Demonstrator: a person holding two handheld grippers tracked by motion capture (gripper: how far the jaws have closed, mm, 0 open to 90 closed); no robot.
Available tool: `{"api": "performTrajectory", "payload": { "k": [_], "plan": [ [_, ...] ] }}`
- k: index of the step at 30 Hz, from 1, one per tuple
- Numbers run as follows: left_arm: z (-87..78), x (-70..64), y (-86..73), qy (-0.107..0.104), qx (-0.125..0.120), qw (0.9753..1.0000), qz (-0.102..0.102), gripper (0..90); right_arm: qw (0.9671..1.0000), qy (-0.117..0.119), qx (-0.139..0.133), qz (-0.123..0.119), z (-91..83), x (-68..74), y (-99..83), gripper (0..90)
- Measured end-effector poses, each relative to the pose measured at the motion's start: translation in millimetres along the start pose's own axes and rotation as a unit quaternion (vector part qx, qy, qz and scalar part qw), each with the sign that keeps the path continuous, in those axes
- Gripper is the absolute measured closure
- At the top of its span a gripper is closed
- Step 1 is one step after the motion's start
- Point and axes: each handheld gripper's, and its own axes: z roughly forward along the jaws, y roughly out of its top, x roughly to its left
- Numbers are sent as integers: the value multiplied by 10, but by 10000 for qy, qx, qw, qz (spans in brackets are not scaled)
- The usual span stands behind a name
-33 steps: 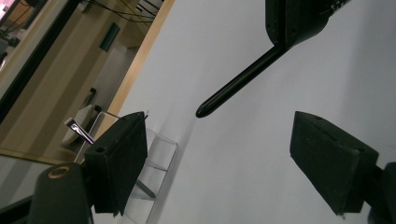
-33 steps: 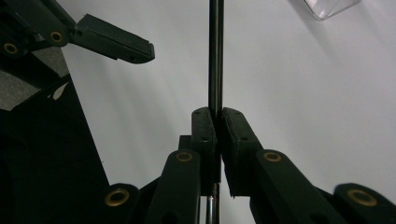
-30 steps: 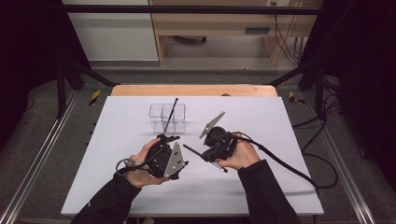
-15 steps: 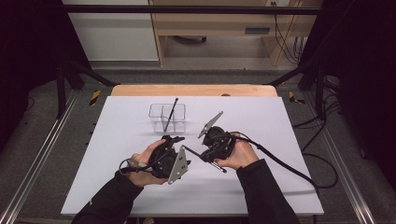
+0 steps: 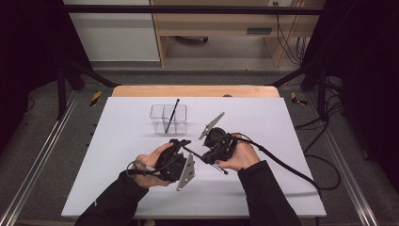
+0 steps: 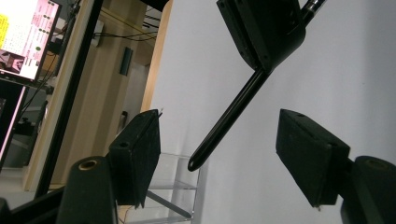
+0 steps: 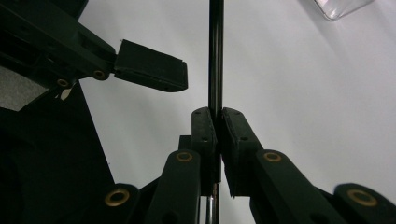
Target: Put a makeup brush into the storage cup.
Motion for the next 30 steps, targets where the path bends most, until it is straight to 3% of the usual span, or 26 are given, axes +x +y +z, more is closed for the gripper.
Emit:
{"api": "performTrajectory", "payload": {
  "k": [13,17,30],
  "plan": [
    [64,-51,38,10,44,9991,415,397,10000,12,2,-26,0,11,20,843],
    [78,-81,42,51,88,9980,627,440,10000,34,26,-44,10,23,33,843],
    [100,-131,49,118,169,9941,1070,675,9999,75,52,-91,34,47,50,843]
  ]
}}
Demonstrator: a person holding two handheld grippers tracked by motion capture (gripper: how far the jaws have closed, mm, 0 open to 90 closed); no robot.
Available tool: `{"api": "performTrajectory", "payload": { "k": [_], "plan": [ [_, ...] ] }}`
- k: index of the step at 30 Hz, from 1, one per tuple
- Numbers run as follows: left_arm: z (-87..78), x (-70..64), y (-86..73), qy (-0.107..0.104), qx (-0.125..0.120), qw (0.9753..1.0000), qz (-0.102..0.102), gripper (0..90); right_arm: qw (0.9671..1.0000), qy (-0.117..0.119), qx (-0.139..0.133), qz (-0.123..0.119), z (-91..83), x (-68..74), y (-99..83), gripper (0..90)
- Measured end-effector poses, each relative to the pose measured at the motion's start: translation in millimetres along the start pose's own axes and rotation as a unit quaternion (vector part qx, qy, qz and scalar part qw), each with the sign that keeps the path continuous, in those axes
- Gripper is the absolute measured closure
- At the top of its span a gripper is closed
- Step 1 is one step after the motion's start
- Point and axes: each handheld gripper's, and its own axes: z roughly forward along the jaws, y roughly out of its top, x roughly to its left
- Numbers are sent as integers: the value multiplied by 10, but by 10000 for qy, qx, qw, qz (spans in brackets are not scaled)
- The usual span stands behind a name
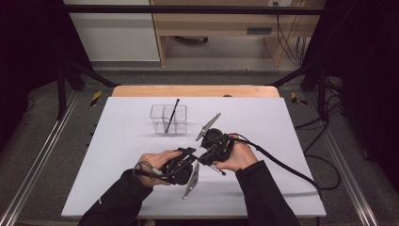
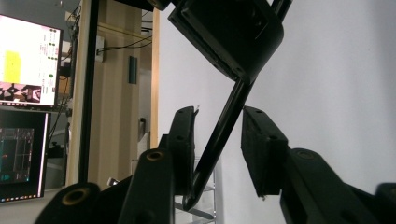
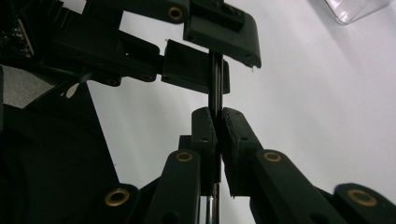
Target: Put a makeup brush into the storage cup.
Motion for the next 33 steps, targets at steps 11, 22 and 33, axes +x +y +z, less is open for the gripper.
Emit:
{"api": "performTrajectory", "payload": {
  "k": [11,22,33],
  "plan": [
    [-2,-29,13,-46,6,9995,304,767,10000,49,32,-38,6,9,1,843],
    [6,-64,6,-221,13,9984,527,828,9999,89,39,-99,6,11,-3,841],
    [-9,-35,-26,-294,5,9991,317,832,9998,88,-146,-134,-4,5,-8,830]
  ]
}}
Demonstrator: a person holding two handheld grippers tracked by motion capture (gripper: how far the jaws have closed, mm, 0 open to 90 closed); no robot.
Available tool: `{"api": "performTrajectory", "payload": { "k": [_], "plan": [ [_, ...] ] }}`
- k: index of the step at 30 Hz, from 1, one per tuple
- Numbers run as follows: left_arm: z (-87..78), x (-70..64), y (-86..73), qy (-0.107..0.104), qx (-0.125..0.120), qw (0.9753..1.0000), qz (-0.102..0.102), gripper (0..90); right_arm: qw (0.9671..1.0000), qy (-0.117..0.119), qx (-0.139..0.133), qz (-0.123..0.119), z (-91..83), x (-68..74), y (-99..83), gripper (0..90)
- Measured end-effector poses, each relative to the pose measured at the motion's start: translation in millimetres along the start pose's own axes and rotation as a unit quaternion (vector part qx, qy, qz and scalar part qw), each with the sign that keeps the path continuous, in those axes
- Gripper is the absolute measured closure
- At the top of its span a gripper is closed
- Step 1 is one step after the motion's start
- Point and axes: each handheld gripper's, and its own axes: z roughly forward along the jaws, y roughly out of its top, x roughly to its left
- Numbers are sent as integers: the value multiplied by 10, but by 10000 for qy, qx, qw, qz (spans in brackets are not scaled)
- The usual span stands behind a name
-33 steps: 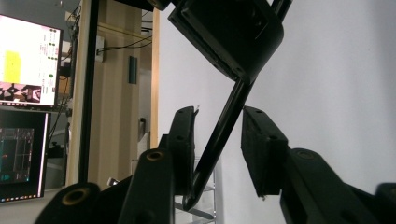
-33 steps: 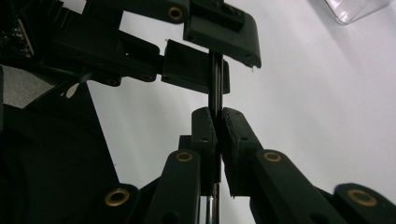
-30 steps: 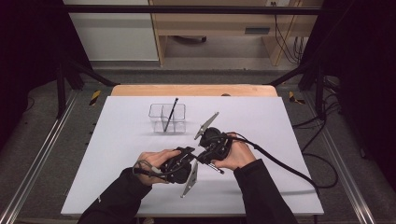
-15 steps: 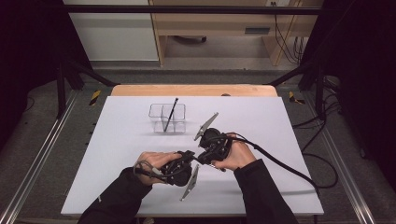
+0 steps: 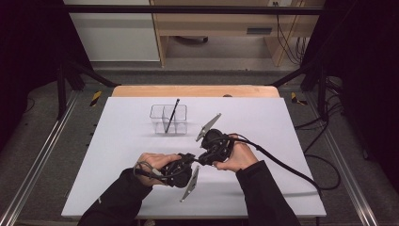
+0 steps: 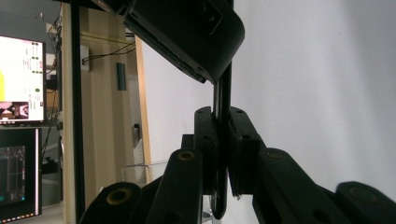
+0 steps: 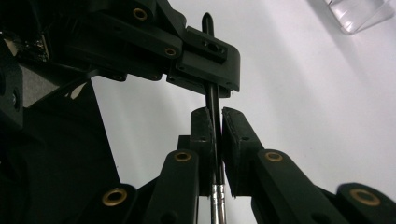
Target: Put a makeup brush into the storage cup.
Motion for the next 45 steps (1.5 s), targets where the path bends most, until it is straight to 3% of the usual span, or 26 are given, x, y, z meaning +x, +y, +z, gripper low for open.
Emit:
{"api": "performTrajectory", "payload": {
  "k": [8,13,14,15,20,27,31,35,39,43,45],
  "plan": [
    [11,-2,-63,-80,112,9997,-226,832,9984,-368,-420,12,-136,-13,-29,703],
    [1,-5,-119,-161,165,9989,-409,832,9949,-660,-766,42,-212,-44,-61,588],
    [0,-7,-130,-173,162,9987,-444,832,9924,-808,-923,99,-241,-61,-77,525],
    [-2,-9,-140,-182,159,9986,-475,832,9924,-808,-923,99,-241,-61,-77,525],
    [-16,-21,-179,-236,189,9975,-644,832,9839,-1185,-1324,187,-296,-112,-132,431],
    [-28,-43,-237,-300,182,9946,-975,832,9695,-1664,-1737,461,-389,-172,-240,310],
    [-23,-59,-281,-345,190,9922,-1186,832,9611,-1896,-1921,585,-423,-201,-309,232],
    [-18,-70,-324,-395,170,9884,-1454,832,9536,-2020,-2111,722,-451,-229,-377,210],
    [-6,-78,-364,-438,134,9838,-1731,832,9492,-2053,-2236,831,-477,-251,-447,185],
    [13,-100,-398,-471,94,9776,-2050,832,9438,-2106,-2373,929,-495,-253,-511,156],
    [18,-102,-418,-487,89,9745,-2188,832,9426,-2092,-2419,964,-499,-254,-545,148]
  ]
}}
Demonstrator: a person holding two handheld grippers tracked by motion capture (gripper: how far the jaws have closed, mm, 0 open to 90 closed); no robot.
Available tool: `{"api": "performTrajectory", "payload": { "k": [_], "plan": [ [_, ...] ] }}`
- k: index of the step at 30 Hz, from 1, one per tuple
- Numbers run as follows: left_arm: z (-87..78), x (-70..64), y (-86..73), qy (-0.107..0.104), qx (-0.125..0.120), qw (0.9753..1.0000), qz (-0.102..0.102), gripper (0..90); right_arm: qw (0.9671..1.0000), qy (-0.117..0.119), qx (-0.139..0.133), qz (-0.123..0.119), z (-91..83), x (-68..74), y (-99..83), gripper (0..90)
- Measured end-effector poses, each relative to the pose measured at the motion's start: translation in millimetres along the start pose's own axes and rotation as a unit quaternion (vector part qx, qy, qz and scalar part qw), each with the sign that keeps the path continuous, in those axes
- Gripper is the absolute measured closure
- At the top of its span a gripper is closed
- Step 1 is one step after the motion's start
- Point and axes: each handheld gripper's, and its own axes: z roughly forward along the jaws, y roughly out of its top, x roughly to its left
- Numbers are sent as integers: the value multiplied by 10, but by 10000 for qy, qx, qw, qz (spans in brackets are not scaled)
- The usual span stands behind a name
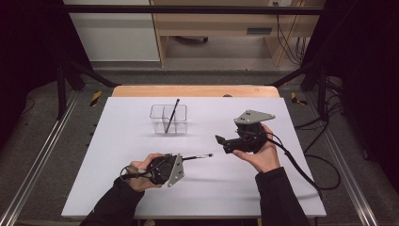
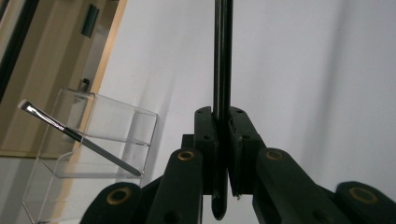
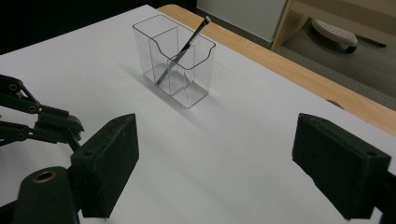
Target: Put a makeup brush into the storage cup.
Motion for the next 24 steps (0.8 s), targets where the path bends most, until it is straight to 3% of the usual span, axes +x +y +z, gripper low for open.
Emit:
{"api": "performTrajectory", "payload": {
  "k": [9,13,20,24],
  "plan": [
    [41,24,-74,-125,-137,9970,-752,832,9997,-43,-45,222,-2,-43,-177,120],
    [62,48,-108,-265,-241,9925,-1168,832,9995,-70,-76,298,5,-51,-225,116],
    [80,68,-131,-334,-349,9850,-1655,832,9988,-48,-212,429,-15,-62,-305,119],
    [100,61,-134,-326,-352,9820,-1827,832,9986,-24,-266,459,-1,-38,-336,118]
  ]
}}
